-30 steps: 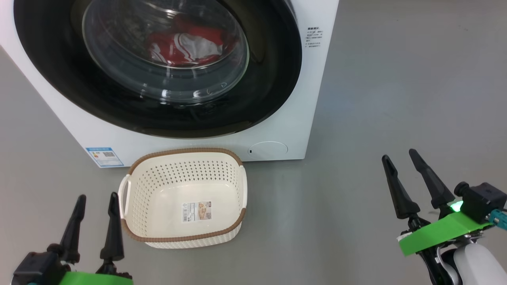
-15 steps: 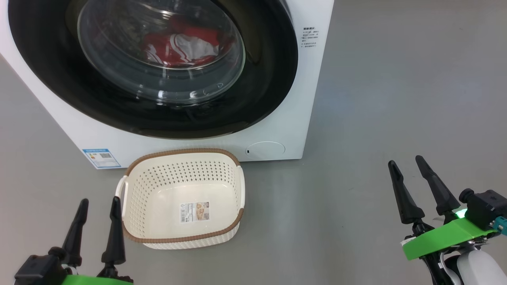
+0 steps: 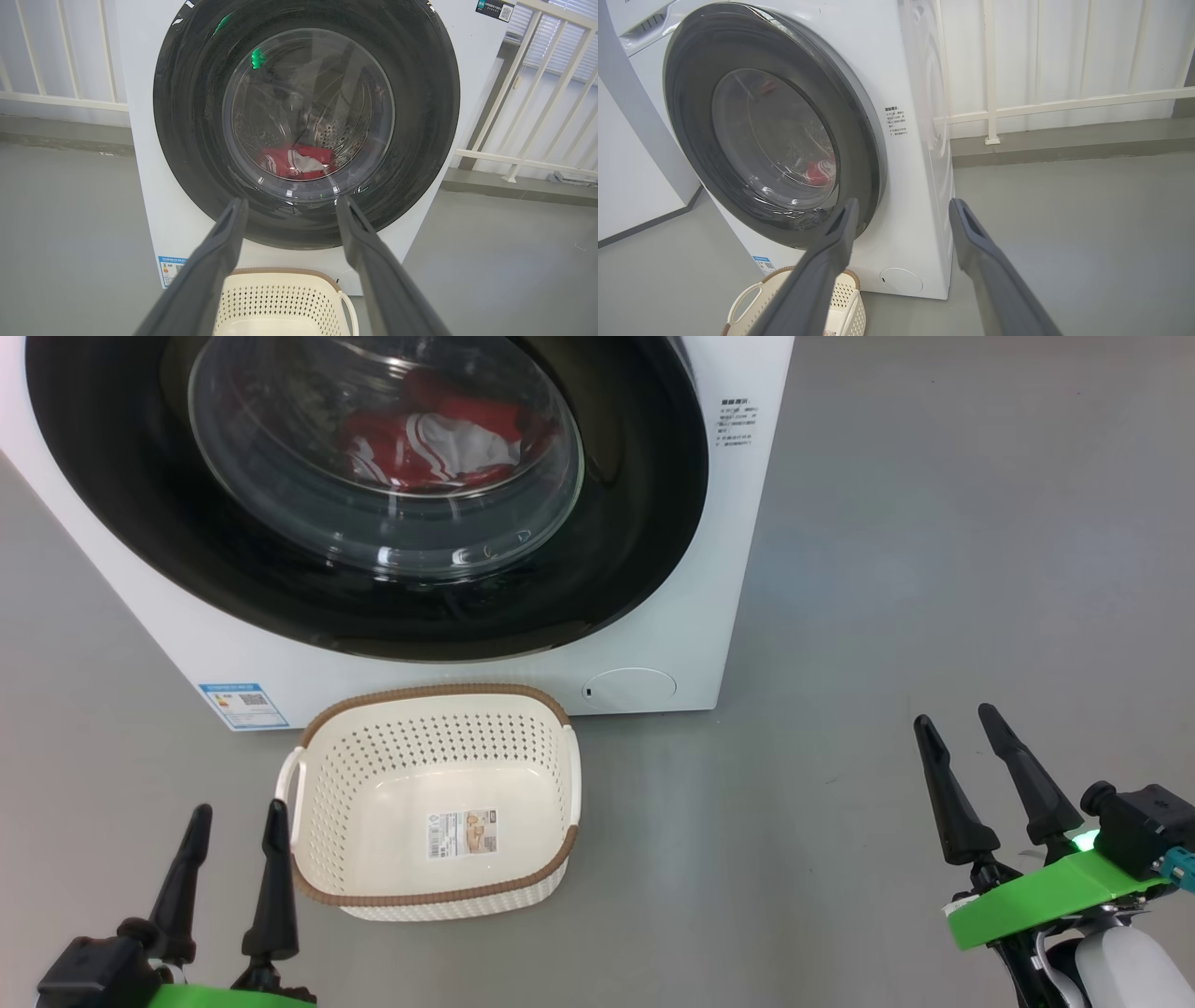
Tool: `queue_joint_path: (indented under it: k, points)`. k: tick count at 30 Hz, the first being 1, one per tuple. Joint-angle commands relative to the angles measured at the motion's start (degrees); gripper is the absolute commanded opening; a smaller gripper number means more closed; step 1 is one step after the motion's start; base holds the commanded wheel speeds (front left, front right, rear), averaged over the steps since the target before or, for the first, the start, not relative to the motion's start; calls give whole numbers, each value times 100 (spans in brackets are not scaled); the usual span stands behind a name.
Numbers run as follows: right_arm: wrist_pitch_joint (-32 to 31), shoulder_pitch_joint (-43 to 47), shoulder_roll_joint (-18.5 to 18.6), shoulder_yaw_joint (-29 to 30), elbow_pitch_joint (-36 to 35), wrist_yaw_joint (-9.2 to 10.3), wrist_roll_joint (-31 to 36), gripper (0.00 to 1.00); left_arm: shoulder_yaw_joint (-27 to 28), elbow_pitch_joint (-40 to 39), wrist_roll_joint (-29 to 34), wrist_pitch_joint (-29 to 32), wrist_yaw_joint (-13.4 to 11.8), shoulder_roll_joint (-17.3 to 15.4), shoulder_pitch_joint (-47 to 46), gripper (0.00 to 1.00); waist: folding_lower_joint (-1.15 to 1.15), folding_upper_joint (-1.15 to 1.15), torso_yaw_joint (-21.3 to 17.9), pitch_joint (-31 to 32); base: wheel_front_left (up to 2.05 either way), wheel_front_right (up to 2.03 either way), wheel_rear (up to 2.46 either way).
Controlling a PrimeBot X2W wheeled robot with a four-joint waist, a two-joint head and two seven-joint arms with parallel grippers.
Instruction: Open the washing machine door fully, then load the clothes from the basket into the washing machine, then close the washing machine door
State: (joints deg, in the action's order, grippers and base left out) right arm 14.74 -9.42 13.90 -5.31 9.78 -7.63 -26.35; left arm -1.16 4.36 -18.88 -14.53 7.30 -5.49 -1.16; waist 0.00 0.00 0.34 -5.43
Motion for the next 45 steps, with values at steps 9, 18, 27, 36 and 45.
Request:
queue_joint_path:
  k: [9,18,27,36,45]
  points:
    - [26,-38,30,-124,-126,14,91,100,185,-151,5,-47,19,-112,-113,100,0,0,7,-3,0,0,0]
    - [26,-42,22,-134,-126,14,90,100,183,-160,-21,-47,19,-110,-116,100,0,0,4,-10,0,0,0]
    - [26,-60,22,-125,-137,14,84,100,180,-158,-40,-47,19,-110,-133,100,0,0,8,-32,0,0,0]
    - [26,-57,15,-130,-143,14,90,100,158,-144,-62,-47,19,-116,-133,100,0,0,12,-21,0,0,0]
    - [-53,116,-154,-8,259,0,-122,0,-79,242,-274,75,0,120,65,0,3,0,10,-8,0,0,0]
